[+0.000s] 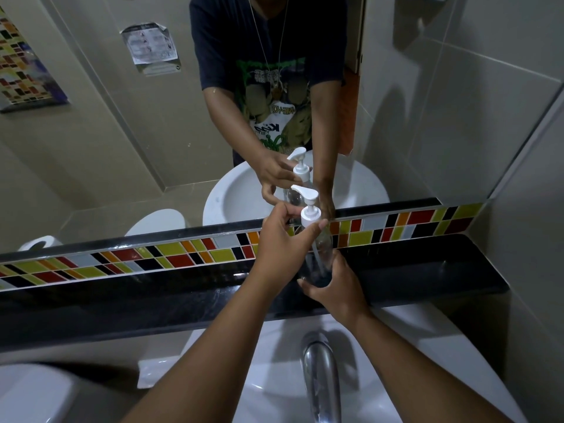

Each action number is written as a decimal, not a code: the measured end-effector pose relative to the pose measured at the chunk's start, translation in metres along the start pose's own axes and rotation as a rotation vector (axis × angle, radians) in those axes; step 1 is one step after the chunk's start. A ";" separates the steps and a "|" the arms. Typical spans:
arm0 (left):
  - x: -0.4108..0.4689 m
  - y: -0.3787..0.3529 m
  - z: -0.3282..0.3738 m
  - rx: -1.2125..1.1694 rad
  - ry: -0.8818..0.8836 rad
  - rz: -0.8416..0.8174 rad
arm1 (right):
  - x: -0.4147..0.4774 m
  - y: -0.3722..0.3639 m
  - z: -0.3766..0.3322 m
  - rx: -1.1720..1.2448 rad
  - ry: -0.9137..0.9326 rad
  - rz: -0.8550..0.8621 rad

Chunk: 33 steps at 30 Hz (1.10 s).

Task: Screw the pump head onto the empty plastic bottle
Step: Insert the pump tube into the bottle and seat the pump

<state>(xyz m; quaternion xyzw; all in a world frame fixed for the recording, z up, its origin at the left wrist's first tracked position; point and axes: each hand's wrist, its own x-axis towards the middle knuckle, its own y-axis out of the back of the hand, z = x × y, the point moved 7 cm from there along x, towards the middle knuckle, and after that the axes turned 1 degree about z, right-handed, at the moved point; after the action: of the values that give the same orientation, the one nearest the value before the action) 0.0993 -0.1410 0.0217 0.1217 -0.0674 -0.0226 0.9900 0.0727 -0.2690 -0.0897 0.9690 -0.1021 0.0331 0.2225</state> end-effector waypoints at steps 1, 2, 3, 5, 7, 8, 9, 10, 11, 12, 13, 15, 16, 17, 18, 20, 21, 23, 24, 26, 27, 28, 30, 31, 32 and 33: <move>-0.001 -0.001 0.000 0.004 0.003 -0.004 | 0.000 0.000 0.000 0.005 0.001 -0.002; -0.001 -0.001 0.000 0.010 0.003 -0.002 | 0.000 0.000 0.001 0.008 0.002 -0.001; -0.002 -0.001 0.001 0.014 0.002 0.000 | 0.000 0.000 0.001 0.008 0.003 0.000; -0.003 0.001 0.002 0.010 -0.001 0.009 | 0.000 -0.001 0.002 0.006 0.002 -0.004; -0.004 0.001 0.002 0.005 0.005 0.015 | 0.000 -0.001 0.002 0.000 0.002 -0.004; -0.004 0.001 0.002 0.002 0.008 0.017 | 0.001 -0.001 0.002 -0.001 0.003 -0.004; -0.005 0.001 0.003 -0.004 0.012 0.023 | 0.001 -0.001 0.002 0.000 0.003 -0.004; -0.006 0.001 0.003 -0.013 0.012 0.034 | 0.001 -0.001 0.003 0.001 0.005 -0.004; -0.007 0.001 0.003 -0.024 0.008 0.048 | 0.001 -0.001 0.004 0.002 0.006 -0.004; -0.007 0.002 0.003 -0.034 0.002 0.067 | 0.000 -0.002 0.004 0.001 0.010 -0.006; -0.008 0.002 0.004 -0.041 -0.006 0.081 | 0.000 -0.002 0.004 -0.003 0.017 -0.007; -0.008 0.001 0.005 -0.032 -0.017 0.081 | 0.000 -0.002 0.004 -0.009 0.020 -0.006; -0.007 0.000 0.005 -0.024 -0.016 0.072 | 0.000 -0.002 0.005 -0.006 0.015 -0.006; -0.008 -0.001 0.005 -0.019 -0.012 0.061 | 0.001 -0.002 0.006 0.001 0.010 -0.006; -0.008 -0.002 0.004 -0.014 -0.013 0.050 | 0.001 -0.002 0.007 0.009 0.007 -0.006; -0.008 -0.003 0.003 0.006 -0.027 0.024 | 0.002 -0.003 0.009 0.020 0.002 -0.013; -0.008 -0.003 0.002 0.007 -0.031 0.010 | 0.002 -0.003 0.009 0.021 0.001 -0.015; -0.008 -0.002 0.001 -0.011 -0.023 -0.024 | 0.002 -0.003 0.008 0.015 0.002 -0.007; -0.008 -0.001 0.001 -0.020 -0.017 -0.038 | 0.002 -0.003 0.008 0.011 0.003 -0.005; -0.007 0.000 0.002 -0.037 -0.007 -0.047 | 0.002 -0.002 0.007 0.011 0.001 -0.006; -0.008 0.001 0.003 -0.044 -0.002 -0.051 | 0.002 -0.002 0.006 0.010 -0.001 -0.007; -0.008 0.001 0.003 -0.052 0.001 -0.050 | 0.002 -0.002 0.006 0.009 0.000 -0.008; -0.009 0.000 0.005 -0.057 -0.001 -0.049 | 0.002 -0.002 0.006 0.002 0.001 -0.005; -0.009 -0.001 0.005 -0.051 -0.008 -0.046 | 0.002 -0.002 0.006 -0.003 0.001 -0.003; -0.010 -0.001 0.005 -0.045 -0.015 -0.039 | 0.002 -0.003 0.007 -0.011 0.001 -0.002; -0.010 -0.001 0.005 -0.044 -0.020 -0.027 | 0.002 -0.003 0.007 -0.021 0.002 0.000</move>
<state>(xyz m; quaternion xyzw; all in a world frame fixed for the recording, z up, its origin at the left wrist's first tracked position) 0.0884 -0.1427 0.0254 0.1008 -0.0753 -0.0387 0.9913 0.0756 -0.2704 -0.0972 0.9666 -0.1021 0.0329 0.2327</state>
